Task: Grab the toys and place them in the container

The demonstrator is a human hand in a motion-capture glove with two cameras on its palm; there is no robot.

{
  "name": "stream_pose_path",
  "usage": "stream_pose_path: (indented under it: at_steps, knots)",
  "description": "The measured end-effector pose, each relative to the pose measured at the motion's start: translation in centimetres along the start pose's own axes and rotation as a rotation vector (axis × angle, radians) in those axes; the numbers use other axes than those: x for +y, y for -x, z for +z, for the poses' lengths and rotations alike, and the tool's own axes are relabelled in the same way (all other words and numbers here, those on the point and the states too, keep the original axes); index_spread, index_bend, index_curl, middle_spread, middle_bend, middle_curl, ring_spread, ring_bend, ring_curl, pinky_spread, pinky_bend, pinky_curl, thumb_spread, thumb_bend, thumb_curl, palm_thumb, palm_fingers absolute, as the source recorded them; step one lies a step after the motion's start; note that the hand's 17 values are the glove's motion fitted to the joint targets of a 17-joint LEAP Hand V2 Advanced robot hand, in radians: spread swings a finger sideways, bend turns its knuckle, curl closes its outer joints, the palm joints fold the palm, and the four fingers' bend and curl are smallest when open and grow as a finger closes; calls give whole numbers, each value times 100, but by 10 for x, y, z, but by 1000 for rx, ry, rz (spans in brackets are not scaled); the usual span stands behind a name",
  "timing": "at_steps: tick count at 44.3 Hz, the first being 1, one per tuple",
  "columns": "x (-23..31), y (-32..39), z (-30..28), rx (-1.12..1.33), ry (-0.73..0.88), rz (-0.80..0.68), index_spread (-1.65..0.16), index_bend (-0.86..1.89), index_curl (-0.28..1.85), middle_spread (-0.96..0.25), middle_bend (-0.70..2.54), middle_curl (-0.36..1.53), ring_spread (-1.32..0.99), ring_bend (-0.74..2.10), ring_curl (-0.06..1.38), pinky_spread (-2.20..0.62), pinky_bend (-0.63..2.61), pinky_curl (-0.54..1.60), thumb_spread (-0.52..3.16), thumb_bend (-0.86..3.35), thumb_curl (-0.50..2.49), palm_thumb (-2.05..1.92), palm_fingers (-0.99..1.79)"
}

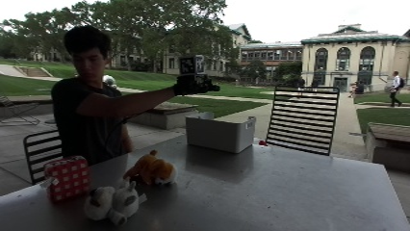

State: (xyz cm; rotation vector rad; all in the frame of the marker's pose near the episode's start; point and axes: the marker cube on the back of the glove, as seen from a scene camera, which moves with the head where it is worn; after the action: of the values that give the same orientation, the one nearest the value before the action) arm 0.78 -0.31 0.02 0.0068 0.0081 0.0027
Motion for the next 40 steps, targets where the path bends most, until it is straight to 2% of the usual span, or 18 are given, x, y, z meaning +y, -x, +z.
stream_pose_path:
  at_steps: [7, 16, 27, 34, 40]
  knots:
    - [-4, -15, 0, -7, -16, 14, -9, 20, 12, 1, 21, 10, -10, 16, 3, -5, 41, 15, 69, -11, 1, -16, 3]
    - [17, -10, -3, 0, -15, -8, -12, 20, 20, 1, 21, 17, -13, 18, 6, -6, 43, 20, 89, -11, 3, -17, -1]
    - [29, -114, 5, 90, -59, -10, -13, 19, 27, 1, 20, 23, -15, 18, 10, -6, 43, 24, 89, -13, 5, -20, -3]
    - [46, -182, 31, 75, -60, 73, -13, 18, 30, 1, 20, 26, -15, 18, 11, -6, 43, 26, 87, -13, 6, -20, -4]
    - [68, -216, 63, 69, 15, 134, -13, 18, 32, 2, 19, 28, -14, 18, 13, -5, 41, 27, 85, -12, 8, -18, -4]
